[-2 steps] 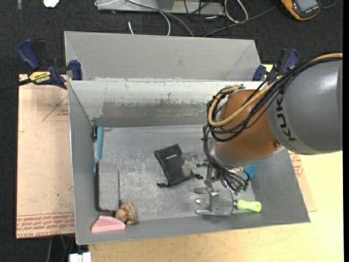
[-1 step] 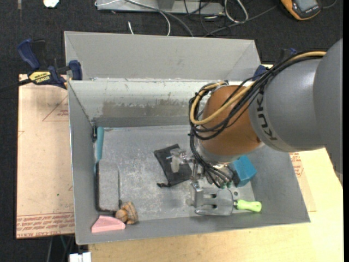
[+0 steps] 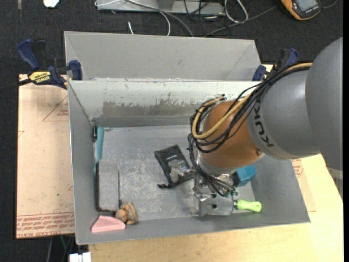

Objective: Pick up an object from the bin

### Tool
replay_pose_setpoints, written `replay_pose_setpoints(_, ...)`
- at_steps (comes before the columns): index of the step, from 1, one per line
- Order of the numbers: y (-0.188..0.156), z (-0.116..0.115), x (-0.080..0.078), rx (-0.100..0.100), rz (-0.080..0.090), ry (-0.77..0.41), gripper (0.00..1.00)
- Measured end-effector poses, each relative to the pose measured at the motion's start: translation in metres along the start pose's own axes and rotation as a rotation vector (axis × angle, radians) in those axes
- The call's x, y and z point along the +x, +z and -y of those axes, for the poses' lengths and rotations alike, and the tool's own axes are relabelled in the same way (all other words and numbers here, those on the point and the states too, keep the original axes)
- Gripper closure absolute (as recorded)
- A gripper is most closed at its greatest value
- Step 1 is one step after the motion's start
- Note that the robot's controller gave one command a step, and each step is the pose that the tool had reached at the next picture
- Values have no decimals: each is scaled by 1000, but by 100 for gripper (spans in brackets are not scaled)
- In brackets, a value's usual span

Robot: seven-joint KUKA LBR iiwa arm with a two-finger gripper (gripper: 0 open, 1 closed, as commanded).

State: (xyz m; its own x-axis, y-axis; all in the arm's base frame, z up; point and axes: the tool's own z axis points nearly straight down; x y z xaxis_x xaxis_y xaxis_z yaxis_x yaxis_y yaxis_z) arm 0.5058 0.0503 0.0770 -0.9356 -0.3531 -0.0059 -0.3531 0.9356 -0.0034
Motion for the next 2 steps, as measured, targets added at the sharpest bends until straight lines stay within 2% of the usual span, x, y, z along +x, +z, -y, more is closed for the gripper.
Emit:
replay_pose_setpoints(1, 6, 18, -11, -3, 7, 91, 100)
replay_pose_setpoints(2, 6, 18, -11, -3, 7, 91, 100)
